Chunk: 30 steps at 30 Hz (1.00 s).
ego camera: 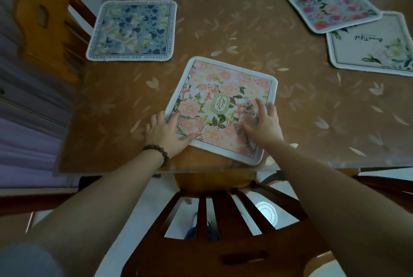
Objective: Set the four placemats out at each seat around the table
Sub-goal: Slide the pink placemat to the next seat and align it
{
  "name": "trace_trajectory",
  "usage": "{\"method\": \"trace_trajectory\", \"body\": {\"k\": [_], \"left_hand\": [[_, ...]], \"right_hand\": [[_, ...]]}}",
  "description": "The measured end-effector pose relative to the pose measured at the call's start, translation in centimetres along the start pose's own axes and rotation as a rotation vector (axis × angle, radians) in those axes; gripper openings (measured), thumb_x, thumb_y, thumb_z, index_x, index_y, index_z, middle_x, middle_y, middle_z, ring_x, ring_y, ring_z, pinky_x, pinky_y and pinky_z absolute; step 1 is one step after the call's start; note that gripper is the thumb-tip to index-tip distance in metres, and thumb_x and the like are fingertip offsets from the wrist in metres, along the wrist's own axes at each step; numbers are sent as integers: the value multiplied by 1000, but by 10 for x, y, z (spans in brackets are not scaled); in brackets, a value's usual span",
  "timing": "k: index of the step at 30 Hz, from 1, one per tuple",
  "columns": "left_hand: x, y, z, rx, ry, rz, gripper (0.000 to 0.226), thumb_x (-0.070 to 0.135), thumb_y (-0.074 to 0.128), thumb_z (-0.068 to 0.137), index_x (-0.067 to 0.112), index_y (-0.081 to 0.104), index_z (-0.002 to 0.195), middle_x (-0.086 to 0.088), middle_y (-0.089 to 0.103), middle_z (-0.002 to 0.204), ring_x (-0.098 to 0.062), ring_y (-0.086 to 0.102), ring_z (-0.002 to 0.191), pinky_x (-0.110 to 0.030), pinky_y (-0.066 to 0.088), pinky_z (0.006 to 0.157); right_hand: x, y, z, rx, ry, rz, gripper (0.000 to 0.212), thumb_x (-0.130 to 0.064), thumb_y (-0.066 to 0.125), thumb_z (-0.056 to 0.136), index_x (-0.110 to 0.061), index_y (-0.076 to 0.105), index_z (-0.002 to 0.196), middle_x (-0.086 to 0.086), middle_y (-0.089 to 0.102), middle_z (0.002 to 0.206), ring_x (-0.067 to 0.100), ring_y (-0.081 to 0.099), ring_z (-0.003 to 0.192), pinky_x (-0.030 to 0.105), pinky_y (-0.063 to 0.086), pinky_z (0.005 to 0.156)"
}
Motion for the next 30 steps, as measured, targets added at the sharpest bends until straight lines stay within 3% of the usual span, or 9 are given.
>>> {"method": "trace_trajectory", "body": {"k": [7,9,12,16,23,30], "left_hand": [[7,16,-56,-7,-55,-123,80,76,47,68,37,31,136,-7,37,136,-29,30,124,-47,33,98],[1,16,-58,-2,-73,-156,83,74,51,69,35,28,139,-6,33,143,-29,27,129,-48,30,101],[-8,20,-55,-52,-107,-176,105,83,49,64,29,13,146,-7,16,155,-26,11,141,-50,16,110],[-3,28,-46,-146,-63,-212,127,93,38,50,23,-2,149,-2,-3,158,-20,-9,144,-52,-4,114],[7,30,-50,-156,-33,-291,126,85,57,48,33,0,148,-1,-5,158,-15,-13,143,-50,-8,113],[14,31,-74,-131,34,-295,123,74,70,54,35,-1,147,-2,-3,158,-16,-8,143,-45,-8,114]], "right_hand": [[-9,-14,29,-140,-26,21,97,-60,65,73,-34,9,148,5,2,158,30,13,143,52,28,110],[-3,-16,17,-141,-36,-15,100,-67,62,71,-37,5,148,8,-6,158,31,4,144,55,22,112],[13,-20,-14,-89,-41,-83,114,-82,53,60,-35,-3,148,15,-10,157,30,-11,144,52,7,115],[27,-7,-49,-160,-53,-172,126,-87,52,52,-36,-15,146,16,-12,157,31,-14,143,50,4,115],[27,5,-60,-199,-100,-223,125,-66,73,60,-39,-14,145,14,-8,157,32,-13,143,50,7,115],[43,-7,-72,-234,-110,-135,126,-60,78,60,-38,-11,146,9,-5,158,25,-12,144,53,12,113]]}}
Point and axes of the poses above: each hand's wrist, its own z-axis towards the middle knuckle, its own y-axis out of the palm, x = y × z, the point moved 7 cm from there along z, towards the middle knuckle
